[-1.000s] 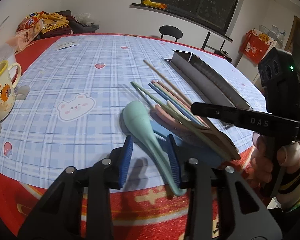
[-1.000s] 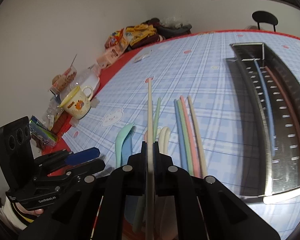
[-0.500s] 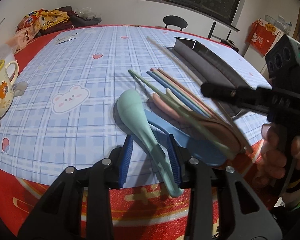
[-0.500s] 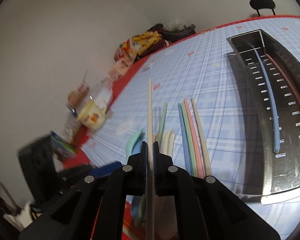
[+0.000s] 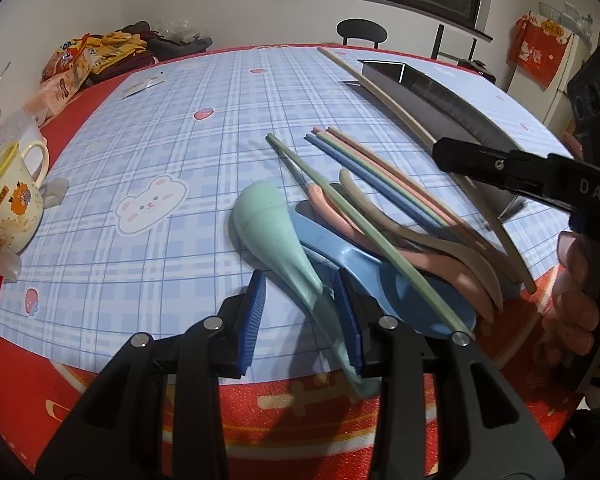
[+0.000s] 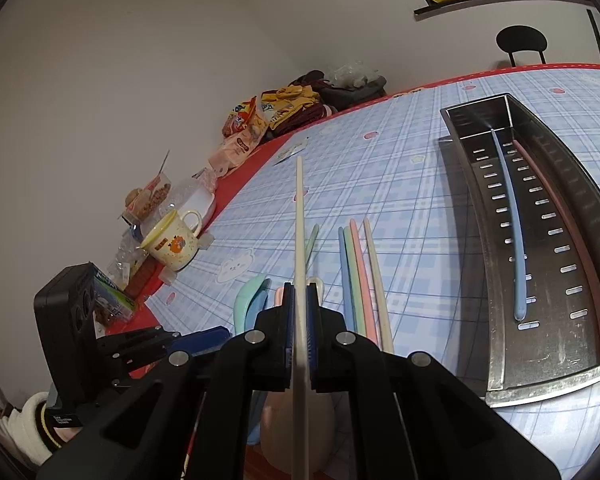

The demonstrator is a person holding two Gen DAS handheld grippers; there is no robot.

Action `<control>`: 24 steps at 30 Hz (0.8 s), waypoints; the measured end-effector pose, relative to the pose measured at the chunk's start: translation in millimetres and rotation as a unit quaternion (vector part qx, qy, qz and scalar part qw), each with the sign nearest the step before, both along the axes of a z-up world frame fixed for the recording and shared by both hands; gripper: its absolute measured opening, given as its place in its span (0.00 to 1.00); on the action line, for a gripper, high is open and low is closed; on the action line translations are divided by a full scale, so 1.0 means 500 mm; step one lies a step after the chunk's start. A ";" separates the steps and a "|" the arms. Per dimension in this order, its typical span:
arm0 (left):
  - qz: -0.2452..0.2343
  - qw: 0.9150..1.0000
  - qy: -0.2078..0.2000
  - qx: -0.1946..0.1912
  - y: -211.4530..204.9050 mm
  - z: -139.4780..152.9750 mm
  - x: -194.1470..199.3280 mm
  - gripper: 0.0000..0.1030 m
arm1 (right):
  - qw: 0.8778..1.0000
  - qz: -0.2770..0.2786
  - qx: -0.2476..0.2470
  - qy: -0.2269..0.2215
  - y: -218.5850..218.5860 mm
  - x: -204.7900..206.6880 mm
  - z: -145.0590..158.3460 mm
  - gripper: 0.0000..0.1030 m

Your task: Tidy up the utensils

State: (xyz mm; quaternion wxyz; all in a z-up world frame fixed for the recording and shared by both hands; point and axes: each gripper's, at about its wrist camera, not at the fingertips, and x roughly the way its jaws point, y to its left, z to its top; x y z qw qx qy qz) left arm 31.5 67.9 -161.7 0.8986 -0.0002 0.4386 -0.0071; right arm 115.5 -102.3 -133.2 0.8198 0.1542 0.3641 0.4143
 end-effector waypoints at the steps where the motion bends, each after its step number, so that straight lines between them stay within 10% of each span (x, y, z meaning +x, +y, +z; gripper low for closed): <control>1: 0.000 1.000 0.001 0.004 -0.001 -0.001 0.003 0.37 | 1.000 0.000 0.002 0.000 -0.002 0.001 -0.001 0.06; 9: 0.003 0.999 0.022 0.028 -0.003 -0.003 0.022 0.38 | 1.000 0.007 0.015 -0.002 -0.005 -0.002 -0.002 0.06; 24: 0.068 0.990 0.024 -0.124 0.096 -0.005 0.035 0.37 | 1.000 0.012 0.025 -0.001 -0.010 -0.004 -0.002 0.06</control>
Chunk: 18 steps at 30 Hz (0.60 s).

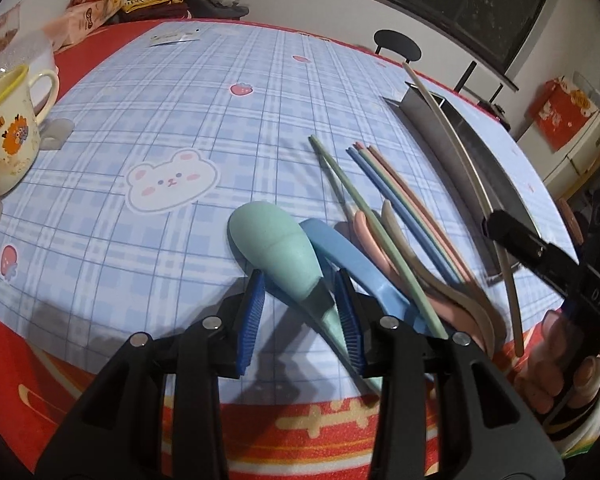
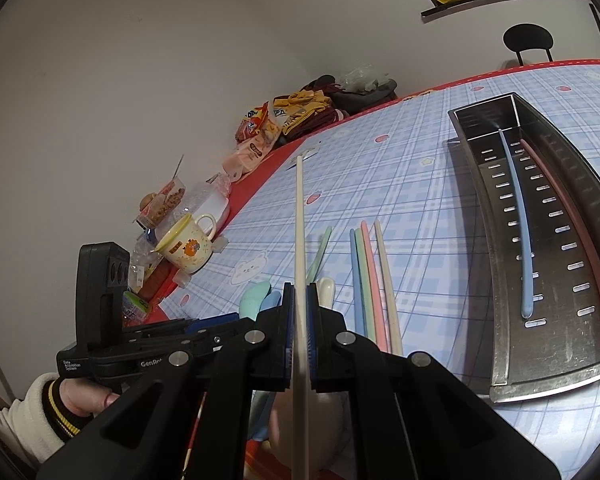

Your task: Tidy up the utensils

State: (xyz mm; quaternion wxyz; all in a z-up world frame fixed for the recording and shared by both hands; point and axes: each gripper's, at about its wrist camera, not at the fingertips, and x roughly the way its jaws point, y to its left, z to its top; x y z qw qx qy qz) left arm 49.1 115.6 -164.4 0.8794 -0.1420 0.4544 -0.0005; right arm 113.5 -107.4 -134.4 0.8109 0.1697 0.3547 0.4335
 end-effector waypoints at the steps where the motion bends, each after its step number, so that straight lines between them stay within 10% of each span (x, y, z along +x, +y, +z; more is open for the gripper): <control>1: 0.001 1.000 -0.002 -0.002 0.001 -0.001 0.003 0.37 | 1.000 -0.001 0.000 0.000 -0.001 -0.001 0.000 0.06; 18: -0.030 0.999 -0.009 0.012 -0.039 -0.005 0.029 0.21 | 1.000 -0.002 0.003 0.001 0.000 -0.002 0.000 0.06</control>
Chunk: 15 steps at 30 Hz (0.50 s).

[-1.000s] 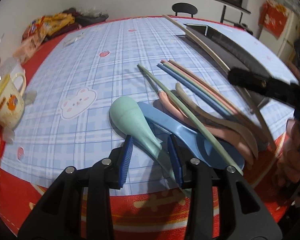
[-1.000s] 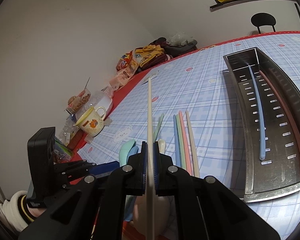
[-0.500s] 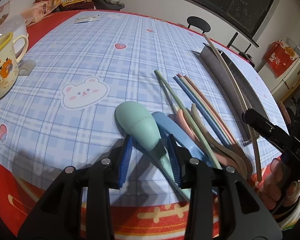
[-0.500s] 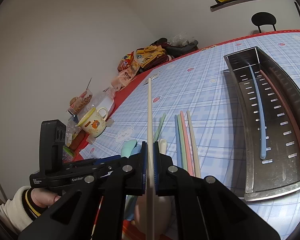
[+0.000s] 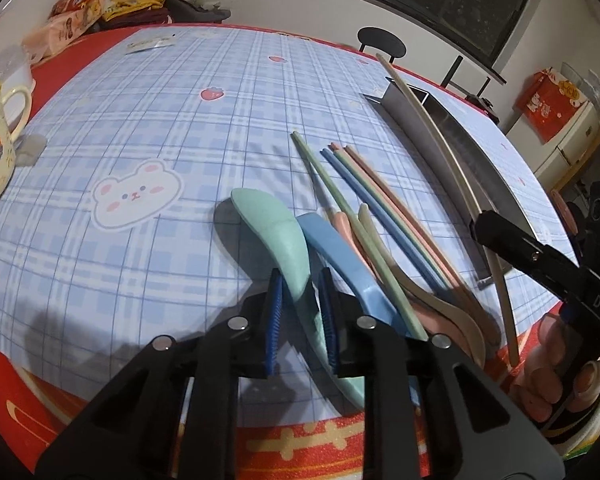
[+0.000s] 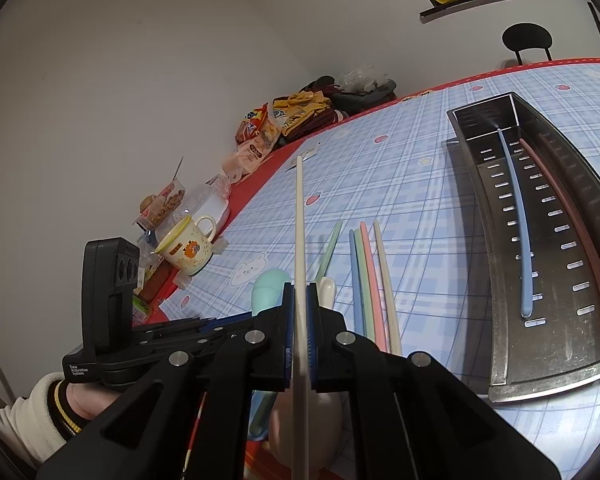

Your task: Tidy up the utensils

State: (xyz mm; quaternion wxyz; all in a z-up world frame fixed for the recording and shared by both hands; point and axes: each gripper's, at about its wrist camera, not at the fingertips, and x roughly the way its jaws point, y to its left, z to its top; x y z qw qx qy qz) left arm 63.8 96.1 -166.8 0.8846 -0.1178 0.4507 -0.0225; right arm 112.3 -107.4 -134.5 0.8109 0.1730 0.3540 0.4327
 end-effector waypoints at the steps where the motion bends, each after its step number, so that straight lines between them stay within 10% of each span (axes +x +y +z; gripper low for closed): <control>1: -0.003 1.000 0.000 0.009 -0.004 0.001 0.000 0.20 | 1.000 0.000 0.000 0.000 -0.001 0.001 0.000 0.06; 15: -0.028 0.997 -0.021 0.064 -0.032 -0.001 -0.027 0.15 | 1.000 -0.002 0.008 0.007 -0.008 0.003 -0.002 0.06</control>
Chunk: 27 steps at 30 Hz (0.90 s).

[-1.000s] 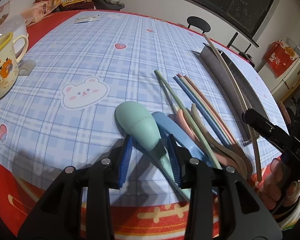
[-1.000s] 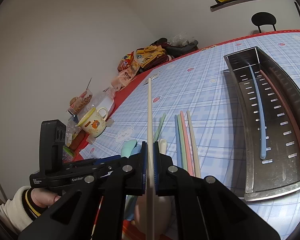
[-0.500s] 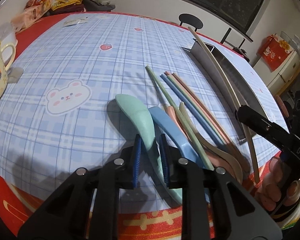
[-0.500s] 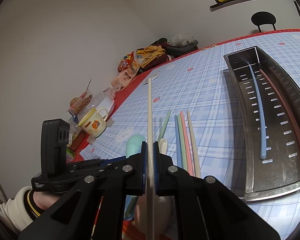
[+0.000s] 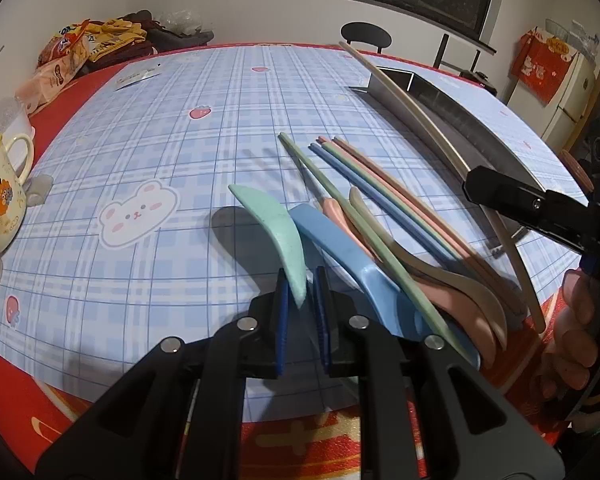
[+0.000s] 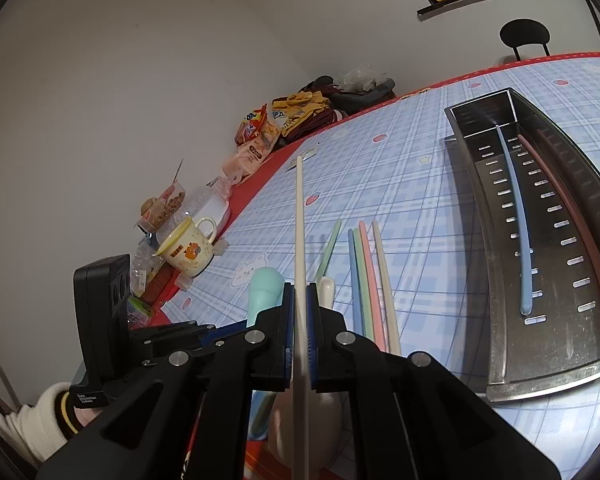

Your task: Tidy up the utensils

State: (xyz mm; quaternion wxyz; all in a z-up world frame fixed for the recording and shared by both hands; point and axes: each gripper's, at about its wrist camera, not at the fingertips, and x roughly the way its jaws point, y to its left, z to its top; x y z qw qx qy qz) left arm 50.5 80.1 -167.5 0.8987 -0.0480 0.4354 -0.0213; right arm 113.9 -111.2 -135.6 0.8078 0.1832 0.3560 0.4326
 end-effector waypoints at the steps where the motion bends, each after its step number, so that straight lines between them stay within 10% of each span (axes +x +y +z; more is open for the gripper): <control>1: 0.002 1.000 -0.002 -0.013 0.006 0.000 -0.003 0.14 | 1.000 0.000 0.003 0.001 -0.002 0.001 0.000 0.06; 27: 0.032 0.993 -0.092 -0.065 0.053 0.058 -0.056 0.11 | 0.999 -0.004 0.030 0.029 -0.028 0.018 0.011 0.06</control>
